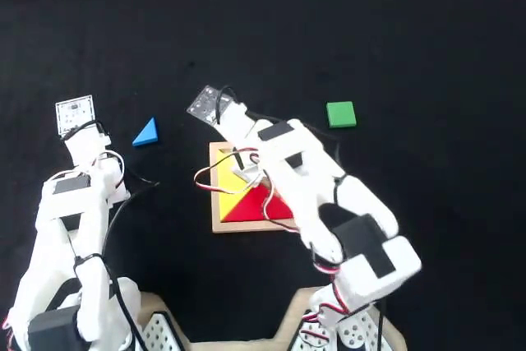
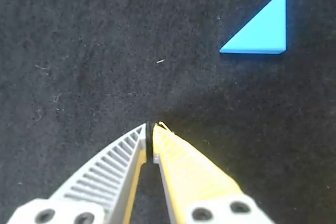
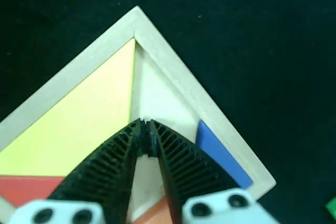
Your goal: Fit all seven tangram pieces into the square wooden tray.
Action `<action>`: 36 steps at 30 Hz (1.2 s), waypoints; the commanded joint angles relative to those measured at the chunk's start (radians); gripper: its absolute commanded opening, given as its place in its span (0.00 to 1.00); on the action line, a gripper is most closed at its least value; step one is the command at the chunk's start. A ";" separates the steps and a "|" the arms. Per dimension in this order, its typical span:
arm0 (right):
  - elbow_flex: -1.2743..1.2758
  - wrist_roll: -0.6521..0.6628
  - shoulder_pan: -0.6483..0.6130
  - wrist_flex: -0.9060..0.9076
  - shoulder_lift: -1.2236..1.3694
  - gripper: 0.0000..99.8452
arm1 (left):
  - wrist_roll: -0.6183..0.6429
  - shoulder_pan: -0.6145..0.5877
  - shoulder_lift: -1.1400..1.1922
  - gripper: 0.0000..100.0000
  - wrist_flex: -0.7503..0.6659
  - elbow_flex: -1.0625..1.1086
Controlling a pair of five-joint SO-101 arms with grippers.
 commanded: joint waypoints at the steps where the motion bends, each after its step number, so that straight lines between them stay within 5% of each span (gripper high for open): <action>1: -0.076 0.005 0.009 0.041 0.021 0.01 | 0.003 0.005 -0.017 0.03 -0.014 -0.004; 25: 0.099 0.071 0.051 0.114 -0.160 0.01 | 0.003 0.005 -0.017 0.03 -0.015 -0.004; 36: 0.188 0.020 0.183 0.103 -0.503 0.01 | 0.003 0.007 -0.017 0.03 -0.015 -0.004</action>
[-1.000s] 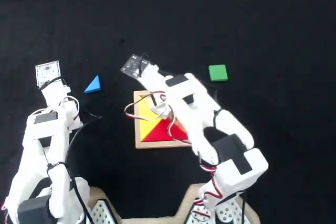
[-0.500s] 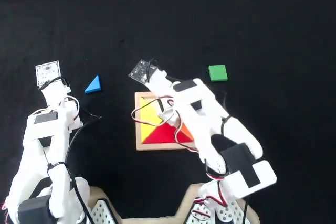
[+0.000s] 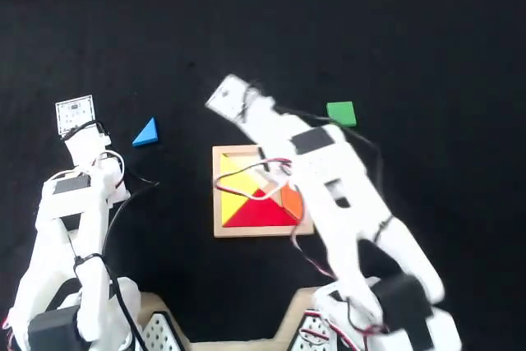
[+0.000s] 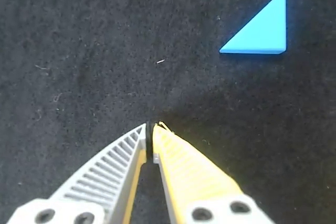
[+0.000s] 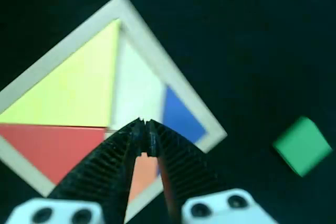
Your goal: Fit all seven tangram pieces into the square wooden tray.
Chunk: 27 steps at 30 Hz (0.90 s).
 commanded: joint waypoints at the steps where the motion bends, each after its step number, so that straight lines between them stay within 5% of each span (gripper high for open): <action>1: 0.028 -0.015 0.117 -0.061 -0.045 0.01 | 0.003 0.007 -0.017 0.03 -0.015 -0.004; 4: -0.035 -0.032 0.278 -0.086 0.001 0.01 | 0.003 0.007 -0.017 0.03 -0.015 -0.004; 8: -0.229 -0.236 0.408 0.006 0.096 0.01 | 0.003 0.008 -0.017 0.03 -0.015 -0.004; 11: -0.364 -0.270 0.410 0.112 0.199 0.03 | 0.003 0.007 -0.017 0.03 -0.015 -0.004; 16: -0.593 -0.338 0.413 0.233 0.438 0.21 | 0.008 0.004 -0.018 0.03 -0.015 -0.004; 27: -1.224 -0.344 0.397 0.428 1.004 0.21 | 0.064 -0.015 -0.025 0.14 -0.014 -0.008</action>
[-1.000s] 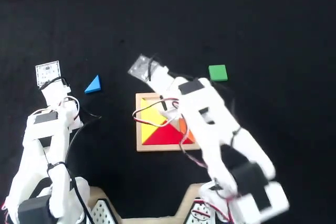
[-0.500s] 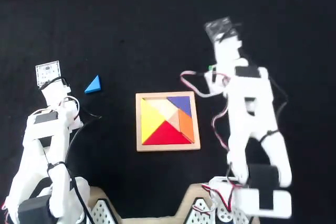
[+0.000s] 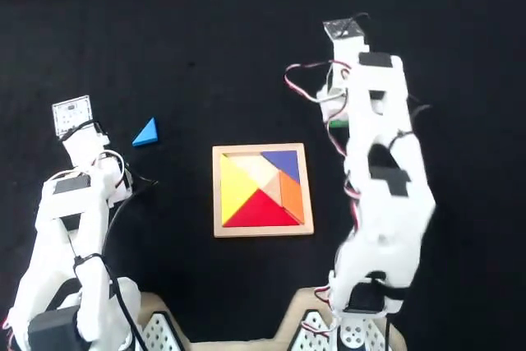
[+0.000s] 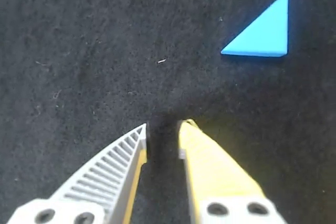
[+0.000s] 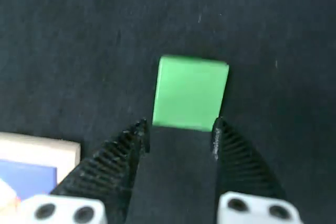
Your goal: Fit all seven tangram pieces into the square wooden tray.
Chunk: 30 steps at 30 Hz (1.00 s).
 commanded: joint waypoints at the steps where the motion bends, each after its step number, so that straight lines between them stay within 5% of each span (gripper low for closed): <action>1: -0.271 -0.017 -0.006 0.084 0.127 0.21 | 0.023 -0.013 -0.021 0.14 -0.014 -0.010; 18: -1.155 -0.025 -0.006 0.470 0.588 0.20 | 0.023 -0.005 -0.018 0.14 -0.015 -0.015; 30: -1.155 -0.032 -0.018 0.511 0.578 0.21 | 0.023 -0.005 -0.018 0.14 -0.015 -0.015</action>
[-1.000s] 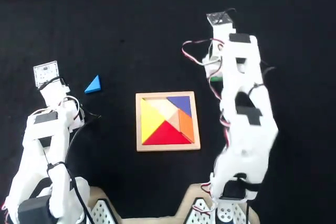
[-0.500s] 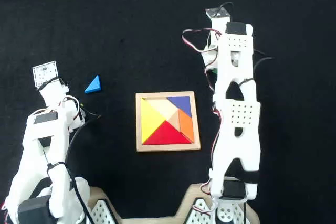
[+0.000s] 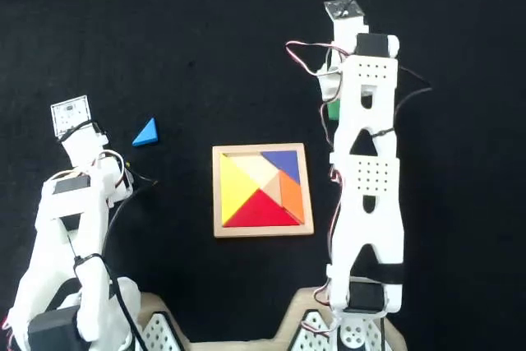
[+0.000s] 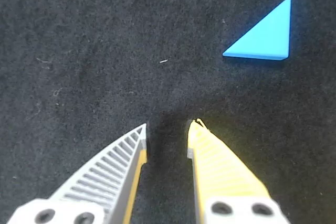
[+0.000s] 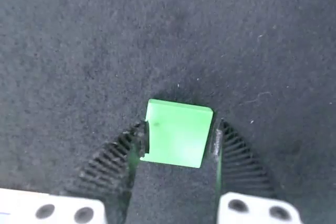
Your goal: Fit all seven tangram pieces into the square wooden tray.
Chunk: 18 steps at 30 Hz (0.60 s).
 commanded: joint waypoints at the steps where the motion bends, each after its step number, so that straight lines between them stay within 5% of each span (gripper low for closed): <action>1: 0.059 -0.012 -0.026 0.034 -0.079 0.21 | 0.009 -0.005 -0.018 0.14 -0.015 -0.015; 18: 0.143 -0.087 -0.043 0.028 -0.096 0.22 | 0.009 -0.005 -0.018 0.14 -0.015 -0.015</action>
